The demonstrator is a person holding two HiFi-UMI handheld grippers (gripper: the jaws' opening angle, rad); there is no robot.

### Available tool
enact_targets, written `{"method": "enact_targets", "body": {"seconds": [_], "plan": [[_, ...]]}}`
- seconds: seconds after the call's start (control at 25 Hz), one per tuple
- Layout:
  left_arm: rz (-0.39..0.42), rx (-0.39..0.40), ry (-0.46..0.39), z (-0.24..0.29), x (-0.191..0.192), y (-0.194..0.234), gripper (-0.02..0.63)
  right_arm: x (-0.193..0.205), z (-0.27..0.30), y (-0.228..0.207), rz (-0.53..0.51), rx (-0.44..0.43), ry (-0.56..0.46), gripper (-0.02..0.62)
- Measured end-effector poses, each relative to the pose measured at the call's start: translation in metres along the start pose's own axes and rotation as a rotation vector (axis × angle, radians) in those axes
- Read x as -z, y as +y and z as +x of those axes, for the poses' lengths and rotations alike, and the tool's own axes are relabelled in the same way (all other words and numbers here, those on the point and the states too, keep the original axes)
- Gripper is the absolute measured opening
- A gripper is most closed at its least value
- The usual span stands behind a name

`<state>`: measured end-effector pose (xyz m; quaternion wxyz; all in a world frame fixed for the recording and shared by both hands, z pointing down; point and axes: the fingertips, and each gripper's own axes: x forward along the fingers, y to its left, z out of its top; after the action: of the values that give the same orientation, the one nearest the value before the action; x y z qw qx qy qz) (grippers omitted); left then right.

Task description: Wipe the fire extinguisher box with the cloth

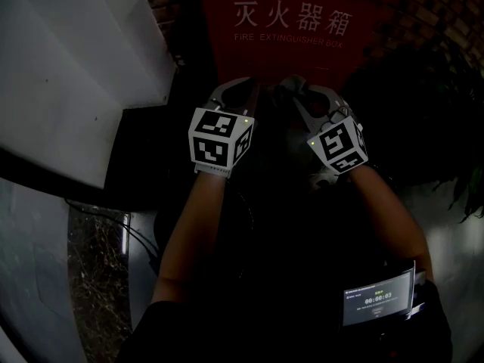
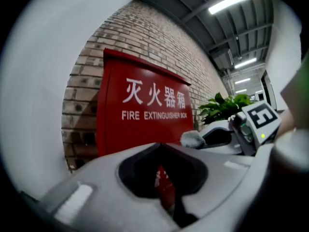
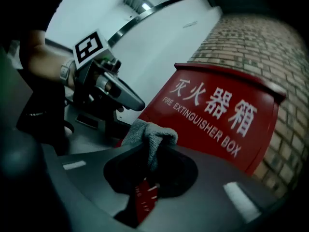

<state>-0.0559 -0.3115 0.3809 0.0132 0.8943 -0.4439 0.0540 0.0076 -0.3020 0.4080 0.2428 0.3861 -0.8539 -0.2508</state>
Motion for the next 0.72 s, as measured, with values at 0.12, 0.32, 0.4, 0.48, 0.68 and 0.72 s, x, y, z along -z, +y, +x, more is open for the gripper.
{"method": "enact_targets", "body": {"seconds": [0.12, 0.32, 0.4, 0.48, 0.68, 0.72], "plan": [[0.042, -0.035, -0.041, 0.004, -0.045, 0.014, 0.0, -0.04, 0.001, -0.033, -0.205, 0.089, 0.029, 0.035], [0.089, -0.043, -0.164, 0.007, -0.123, 0.031, 0.0, -0.114, 0.012, -0.074, -0.43, 0.166, -0.024, 0.035], [0.106, -0.068, -0.199, 0.003, -0.142, 0.041, 0.0, -0.134, 0.019, -0.088, -0.493, 0.194, -0.021, 0.035], [0.122, -0.13, -0.221, -0.006, -0.15, 0.06, 0.0, -0.151, 0.027, -0.097, -0.562, 0.219, -0.005, 0.034], [0.074, -0.208, -0.257, -0.015, -0.155, 0.096, 0.0, -0.186, 0.056, -0.094, -0.76, 0.254, 0.05, 0.034], [0.071, -0.211, -0.26, -0.015, -0.155, 0.099, 0.0, -0.192, 0.063, -0.092, -0.776, 0.253, 0.056, 0.034]]}}
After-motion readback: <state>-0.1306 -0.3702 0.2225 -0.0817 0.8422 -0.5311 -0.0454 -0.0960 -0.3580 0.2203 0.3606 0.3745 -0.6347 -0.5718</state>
